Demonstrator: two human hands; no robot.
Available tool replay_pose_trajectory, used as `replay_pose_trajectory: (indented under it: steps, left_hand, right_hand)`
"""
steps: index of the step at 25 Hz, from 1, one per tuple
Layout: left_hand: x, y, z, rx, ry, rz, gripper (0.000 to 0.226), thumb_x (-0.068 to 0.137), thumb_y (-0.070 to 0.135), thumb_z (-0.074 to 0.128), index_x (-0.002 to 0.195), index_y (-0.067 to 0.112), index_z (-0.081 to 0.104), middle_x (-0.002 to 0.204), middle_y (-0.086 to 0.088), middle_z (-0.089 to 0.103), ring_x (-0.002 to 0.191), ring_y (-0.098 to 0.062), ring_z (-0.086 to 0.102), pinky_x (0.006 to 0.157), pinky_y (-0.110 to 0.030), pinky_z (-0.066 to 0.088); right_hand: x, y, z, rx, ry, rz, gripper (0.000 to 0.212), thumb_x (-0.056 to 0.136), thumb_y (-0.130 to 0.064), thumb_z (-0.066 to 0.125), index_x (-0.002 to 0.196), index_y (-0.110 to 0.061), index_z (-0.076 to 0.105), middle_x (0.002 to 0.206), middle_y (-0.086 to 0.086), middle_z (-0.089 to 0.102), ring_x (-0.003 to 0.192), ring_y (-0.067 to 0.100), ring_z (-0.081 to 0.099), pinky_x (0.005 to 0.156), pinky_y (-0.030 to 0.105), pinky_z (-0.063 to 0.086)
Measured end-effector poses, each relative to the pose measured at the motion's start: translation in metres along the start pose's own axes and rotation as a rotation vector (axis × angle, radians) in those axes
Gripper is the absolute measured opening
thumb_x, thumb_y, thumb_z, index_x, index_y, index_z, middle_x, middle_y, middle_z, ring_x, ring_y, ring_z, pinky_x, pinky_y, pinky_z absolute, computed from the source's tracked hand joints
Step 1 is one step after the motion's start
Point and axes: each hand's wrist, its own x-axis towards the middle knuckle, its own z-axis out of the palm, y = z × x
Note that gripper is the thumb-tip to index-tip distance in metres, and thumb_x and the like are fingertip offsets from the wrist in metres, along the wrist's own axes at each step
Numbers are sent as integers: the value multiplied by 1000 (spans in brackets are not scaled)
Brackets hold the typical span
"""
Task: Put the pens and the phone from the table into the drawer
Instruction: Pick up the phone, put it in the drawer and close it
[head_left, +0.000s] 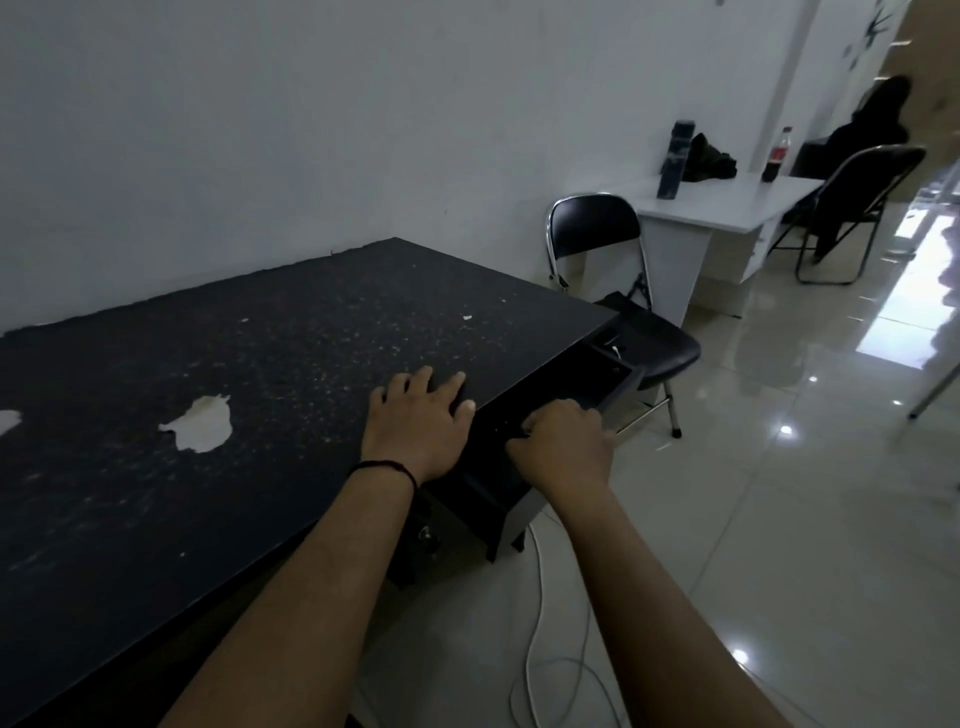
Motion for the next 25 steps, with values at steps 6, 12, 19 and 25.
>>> replay_pose_trajectory:
  steps: [6,12,19,25]
  left_hand:
    - [-4,-16,-4,-56,-23,16,51,100,51,23,151,47,24,165,3,19,150,-25,14,121,-47,11]
    - [-8,-14,-7,-50,-29,15,52,101,51,22,152,47,22,165,1,18,150,-26,12,122,-47,10]
    - [-13,-16,-3,18,-20,43,54,100,54,17,153,46,16,165,-1,16,151,-26,11,122,-50,11]
    - [-13,-16,-5,39,-57,43,72,89,75,15,154,46,11,166,-3,11,151,-29,8,122,-52,9]
  right_hand:
    - [10,-15,24,-165,-114,6,39,81,-45,69,114,-24,66,120,6,61,120,33,47,105,59,30]
    - [-2,-2,33,175,211,52,37,84,-46,64,116,-27,67,118,5,58,115,28,50,96,45,41]
    - [-29,43,68,859,201,537,48,99,-34,48,147,-27,43,145,14,45,126,34,50,95,43,45]
    - [-31,39,71,1118,51,458,49,106,-29,34,154,-31,29,158,5,37,139,27,40,114,42,33]
